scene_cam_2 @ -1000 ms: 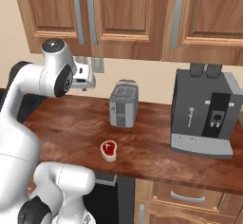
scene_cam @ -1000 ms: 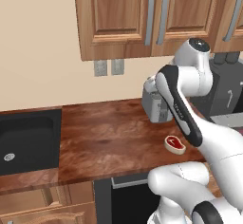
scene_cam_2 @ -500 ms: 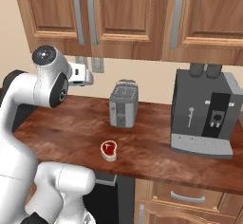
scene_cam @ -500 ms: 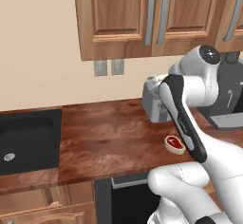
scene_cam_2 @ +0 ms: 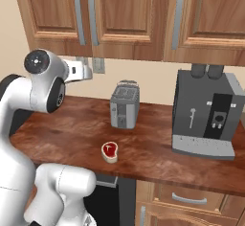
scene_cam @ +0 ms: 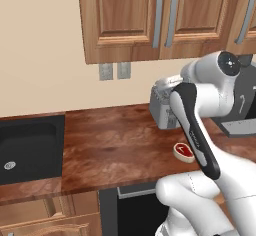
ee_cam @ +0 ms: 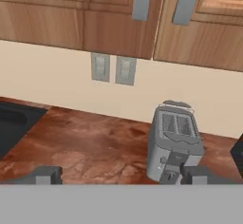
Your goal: Retrieve the tupperware from the cabinet, then place the raw meat into the tupperware to avoid contamination.
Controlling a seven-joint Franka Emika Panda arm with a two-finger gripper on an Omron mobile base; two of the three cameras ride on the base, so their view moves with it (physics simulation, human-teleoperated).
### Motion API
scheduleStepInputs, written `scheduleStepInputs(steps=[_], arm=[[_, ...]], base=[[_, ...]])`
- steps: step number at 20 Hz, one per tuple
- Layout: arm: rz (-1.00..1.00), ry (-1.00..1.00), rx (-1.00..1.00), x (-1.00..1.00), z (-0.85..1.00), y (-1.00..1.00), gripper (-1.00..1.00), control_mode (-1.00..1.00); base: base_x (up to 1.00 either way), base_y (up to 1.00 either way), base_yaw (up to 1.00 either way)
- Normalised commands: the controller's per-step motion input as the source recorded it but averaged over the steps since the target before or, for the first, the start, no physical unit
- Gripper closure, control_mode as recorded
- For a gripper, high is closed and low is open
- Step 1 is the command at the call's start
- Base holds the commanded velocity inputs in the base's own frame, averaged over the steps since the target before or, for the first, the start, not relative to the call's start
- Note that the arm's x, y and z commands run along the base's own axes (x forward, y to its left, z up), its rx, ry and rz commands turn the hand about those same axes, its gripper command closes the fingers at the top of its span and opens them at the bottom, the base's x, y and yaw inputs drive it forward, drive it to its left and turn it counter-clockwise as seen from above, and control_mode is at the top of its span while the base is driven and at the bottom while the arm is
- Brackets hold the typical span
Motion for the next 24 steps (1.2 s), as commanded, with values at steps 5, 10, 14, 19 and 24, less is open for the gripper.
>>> scheduleStepInputs(steps=[5,10,14,19,24], arm=[[0.0,-0.16,0.0,-0.04,0.29,-0.02,-1.0,-1.0],[0.0,-0.17,0.0,-0.05,0.29,-0.04,-1.0,-1.0],[0.0,-0.17,0.0,-0.03,0.28,-0.05,-1.0,-1.0],[0.0,-0.15,0.0,-0.01,0.27,-0.06,-1.0,-1.0],[0.0,-0.14,0.01,-0.01,0.26,-0.05,-1.0,-1.0]], base=[[0.0,0.0,0.0],[0.0,0.0,0.0],[0.0,0.0,0.0],[0.0,0.0,0.0],[0.0,0.0,0.0]])
